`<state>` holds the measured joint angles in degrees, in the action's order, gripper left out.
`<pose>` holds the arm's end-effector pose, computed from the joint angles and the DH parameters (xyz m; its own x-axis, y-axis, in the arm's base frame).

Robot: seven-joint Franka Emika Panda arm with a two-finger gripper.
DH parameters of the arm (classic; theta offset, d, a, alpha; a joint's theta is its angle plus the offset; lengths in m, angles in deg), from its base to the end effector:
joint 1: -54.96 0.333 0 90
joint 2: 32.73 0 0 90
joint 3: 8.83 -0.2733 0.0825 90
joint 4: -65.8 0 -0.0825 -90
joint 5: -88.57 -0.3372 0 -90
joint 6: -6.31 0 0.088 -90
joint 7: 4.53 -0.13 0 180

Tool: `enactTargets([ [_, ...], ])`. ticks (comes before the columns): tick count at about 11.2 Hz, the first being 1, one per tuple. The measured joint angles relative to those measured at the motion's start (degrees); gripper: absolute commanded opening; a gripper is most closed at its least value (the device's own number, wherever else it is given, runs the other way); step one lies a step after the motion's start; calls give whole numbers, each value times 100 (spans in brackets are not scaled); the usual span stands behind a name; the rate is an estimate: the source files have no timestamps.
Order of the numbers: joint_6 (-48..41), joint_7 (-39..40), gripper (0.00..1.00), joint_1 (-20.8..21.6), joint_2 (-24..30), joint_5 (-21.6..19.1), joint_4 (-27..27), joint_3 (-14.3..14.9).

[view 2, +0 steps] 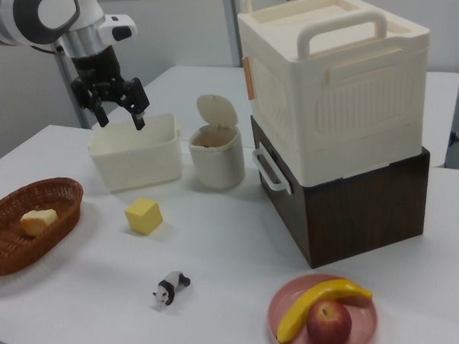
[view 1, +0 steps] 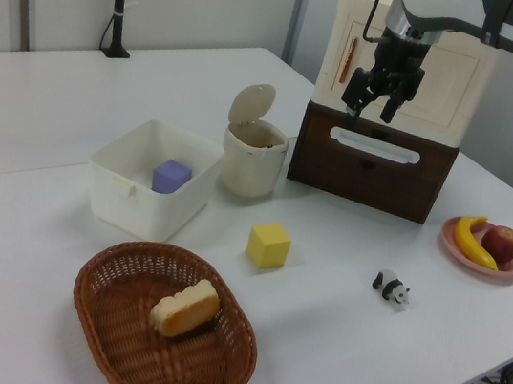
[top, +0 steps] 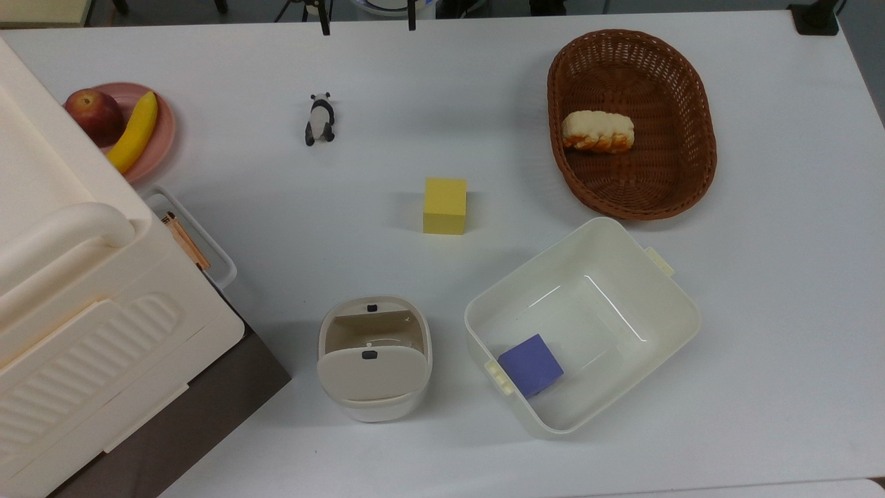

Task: Close the trash can
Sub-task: 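Move the gripper from above the cabinet toward the trash can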

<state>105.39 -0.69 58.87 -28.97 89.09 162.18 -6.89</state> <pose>0.5068 0.0159 0.5588 0.9885 0.1023 0.1118 0.1013 -0.9948 0.0144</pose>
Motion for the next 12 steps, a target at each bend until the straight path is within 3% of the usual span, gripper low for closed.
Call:
enactTargets([
  [1,0,0,0,0,0,0,0,0],
  [8,171,0,0,0,-4,-22,2,1],
  [12,1116,-2,0,-32,-174,-615,11,25],
])
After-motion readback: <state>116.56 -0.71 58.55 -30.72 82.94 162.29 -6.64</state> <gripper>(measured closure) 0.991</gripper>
